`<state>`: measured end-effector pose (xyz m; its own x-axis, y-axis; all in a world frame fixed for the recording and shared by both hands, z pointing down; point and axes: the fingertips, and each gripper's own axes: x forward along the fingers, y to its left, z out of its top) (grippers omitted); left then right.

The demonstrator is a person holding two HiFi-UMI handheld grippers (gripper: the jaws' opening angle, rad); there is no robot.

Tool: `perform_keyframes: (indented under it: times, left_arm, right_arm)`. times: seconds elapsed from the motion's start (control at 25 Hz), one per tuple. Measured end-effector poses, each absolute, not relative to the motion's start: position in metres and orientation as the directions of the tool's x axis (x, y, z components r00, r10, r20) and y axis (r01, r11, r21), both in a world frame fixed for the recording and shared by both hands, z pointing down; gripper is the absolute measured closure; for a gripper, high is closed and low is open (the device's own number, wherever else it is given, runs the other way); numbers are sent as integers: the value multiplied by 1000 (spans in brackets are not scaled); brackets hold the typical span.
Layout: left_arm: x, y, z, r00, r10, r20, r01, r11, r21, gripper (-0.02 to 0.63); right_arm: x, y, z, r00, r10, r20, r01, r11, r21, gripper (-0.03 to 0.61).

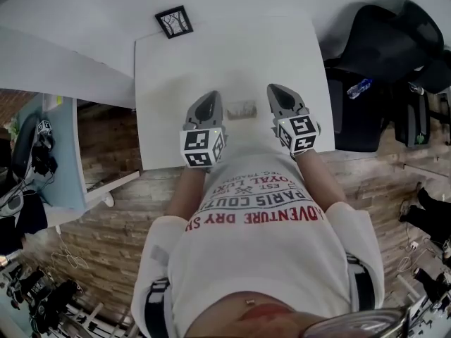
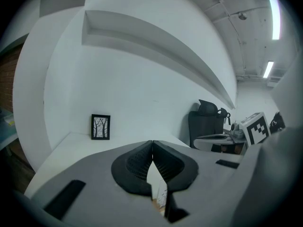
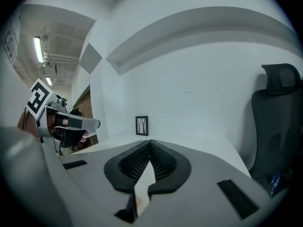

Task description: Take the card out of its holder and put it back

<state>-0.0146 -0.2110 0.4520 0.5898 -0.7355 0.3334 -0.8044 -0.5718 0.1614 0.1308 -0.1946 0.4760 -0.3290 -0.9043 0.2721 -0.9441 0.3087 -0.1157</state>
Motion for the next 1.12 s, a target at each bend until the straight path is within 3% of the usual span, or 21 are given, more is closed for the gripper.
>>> perform_keyframes:
  times: [1.12]
  left_arm:
    - [-26,-207,453,601,-729,327,-796,-581,169,589]
  right_arm:
    - [131,-179,490,-238,-914,330,-971,218,-97,554]
